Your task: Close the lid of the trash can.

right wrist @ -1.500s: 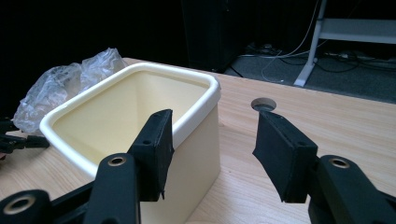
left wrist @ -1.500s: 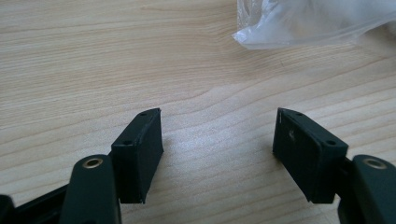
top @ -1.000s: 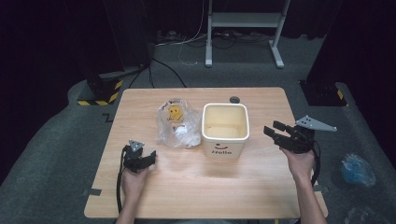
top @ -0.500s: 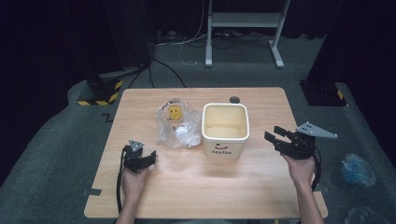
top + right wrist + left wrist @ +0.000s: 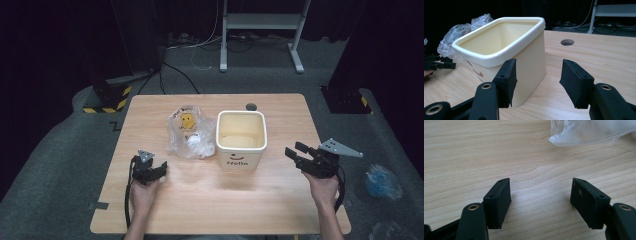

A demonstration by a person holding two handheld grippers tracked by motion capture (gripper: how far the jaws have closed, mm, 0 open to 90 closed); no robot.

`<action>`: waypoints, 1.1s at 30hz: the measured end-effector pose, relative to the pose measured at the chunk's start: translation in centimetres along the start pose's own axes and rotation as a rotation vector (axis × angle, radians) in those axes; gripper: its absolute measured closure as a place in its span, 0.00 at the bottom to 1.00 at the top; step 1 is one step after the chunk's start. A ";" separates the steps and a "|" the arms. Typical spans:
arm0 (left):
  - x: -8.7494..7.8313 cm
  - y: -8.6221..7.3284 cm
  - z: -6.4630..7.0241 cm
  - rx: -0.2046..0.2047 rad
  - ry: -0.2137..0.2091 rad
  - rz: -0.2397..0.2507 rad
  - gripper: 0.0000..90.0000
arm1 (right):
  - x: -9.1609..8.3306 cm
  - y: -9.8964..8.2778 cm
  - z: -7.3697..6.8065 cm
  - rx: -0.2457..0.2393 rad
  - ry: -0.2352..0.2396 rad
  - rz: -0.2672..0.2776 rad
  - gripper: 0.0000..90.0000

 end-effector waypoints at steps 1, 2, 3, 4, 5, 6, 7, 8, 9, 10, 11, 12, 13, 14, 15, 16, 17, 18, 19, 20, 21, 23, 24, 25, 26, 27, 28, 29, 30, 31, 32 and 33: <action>0.0 0.0 0.0 0.000 0.000 0.000 0.36 | 0.0 -0.2 0.0 0.005 0.001 0.000 0.51; 0.0 0.0 0.0 0.000 0.000 0.000 0.36 | 0.0 -0.3 0.1 0.006 0.001 -0.001 0.51; 0.0 0.0 0.0 0.000 0.000 0.000 0.36 | 0.0 -0.5 0.1 0.008 0.000 -0.003 0.51; 0.0 0.0 0.0 0.000 0.000 0.000 0.36 | 0.0 -0.6 0.1 0.008 0.000 -0.004 0.51; 0.0 0.0 0.0 0.000 0.000 0.000 0.36 | -0.1 -0.8 0.1 0.011 -0.002 -0.006 0.51; 0.0 0.0 0.0 0.000 0.000 0.000 0.36 | -0.1 -0.9 0.1 0.011 -0.005 -0.005 0.51; 0.0 0.0 0.0 0.000 0.000 0.000 0.36 | -0.1 -1.0 0.2 0.011 -0.007 -0.005 0.51; 0.0 0.0 0.0 0.000 0.000 0.000 0.36 | -0.1 -1.1 0.2 0.013 -0.007 -0.005 0.51; 0.0 0.0 0.0 0.000 0.000 0.000 0.36 | -0.1 -1.2 0.2 0.015 -0.008 -0.006 0.51; 0.0 0.0 0.0 0.000 0.000 0.000 0.36 | -0.1 -1.3 0.2 0.016 -0.010 -0.008 0.51; 0.0 0.0 0.0 0.000 0.000 0.000 0.36 | 0.0 -1.4 0.2 0.016 -0.011 -0.008 0.51; 0.0 0.0 0.0 0.000 0.000 0.000 0.36 | 0.0 -1.5 0.2 0.016 -0.011 -0.010 0.51; 0.0 0.0 0.0 0.000 0.000 0.000 0.36 | 0.0 -1.6 0.2 0.016 -0.013 -0.011 0.51; 0.0 0.0 0.0 0.000 0.000 0.000 0.36 | 0.0 -1.8 0.2 0.017 -0.014 -0.014 0.51; 0.0 0.0 0.0 0.000 0.000 0.000 0.36 | 0.0 -1.9 0.3 0.018 -0.014 -0.013 0.51; 0.0 0.0 0.0 0.000 0.000 0.000 0.36 | 0.1 -2.1 0.3 0.022 -0.014 -0.016 0.51; 0.0 0.0 0.0 0.000 0.000 0.000 0.36 | 0.1 -2.2 0.3 0.023 -0.017 -0.016 0.51; 0.0 0.0 0.0 0.000 0.000 0.000 0.36 | 0.1 -2.3 0.4 0.025 -0.018 -0.017 0.51; 0.0 0.0 0.0 0.000 0.000 0.000 0.36 | 0.1 -2.5 0.4 0.030 -0.017 -0.019 0.51; 0.0 0.0 0.0 0.000 0.000 0.000 0.36 | 0.1 -2.6 0.4 0.030 -0.018 -0.020 0.51; 0.0 0.0 0.0 0.000 0.000 0.000 0.36 | 0.1 -2.7 0.5 0.031 -0.019 -0.021 0.51; 0.0 0.0 0.0 0.000 0.000 0.000 0.36 | 0.2 -3.0 0.5 0.035 -0.019 -0.021 0.51; 0.0 0.0 0.0 0.000 0.000 0.000 0.36 | 0.2 -3.1 0.5 0.036 -0.021 -0.023 0.51; 0.0 0.0 0.0 0.000 0.000 0.000 0.36 | 0.2 -3.2 0.5 0.039 -0.021 -0.025 0.51; 0.0 0.0 0.0 0.000 0.000 0.000 0.36 | 0.3 -3.3 0.5 0.040 -0.022 -0.027 0.51; 0.0 0.0 0.0 0.000 0.000 0.000 0.36 | 0.3 -3.4 0.5 0.040 -0.022 -0.028 0.51; 0.0 0.0 0.0 0.000 0.000 0.000 0.36 | 0.4 -3.5 0.6 0.044 -0.022 -0.030 0.52; 0.0 0.0 0.0 0.000 0.000 0.000 0.36 | 0.4 -3.6 0.6 0.045 -0.022 -0.031 0.52; 0.0 0.0 0.0 0.000 0.000 0.000 0.36 | 0.5 -3.8 0.6 0.047 -0.024 -0.033 0.52; 0.0 0.0 0.0 0.000 0.000 0.000 0.36 | 0.5 -3.9 0.6 0.047 -0.023 -0.035 0.52; 0.0 0.0 0.0 0.000 0.000 0.000 0.36 | 0.6 -4.0 0.6 0.050 -0.024 -0.038 0.52; 0.0 0.0 0.0 0.000 0.000 0.000 0.36 | 0.7 -4.1 0.7 0.048 -0.026 -0.040 0.52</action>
Point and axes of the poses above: each handheld gripper's, and its own axes: x roughly forward along the jaws, y roughly out of its top, z roughly to its right, the point moved 6 cm from there along x, roughly forward along the jaws, and after that the axes turned 2 degrees about -x, right-handed, at the moved point
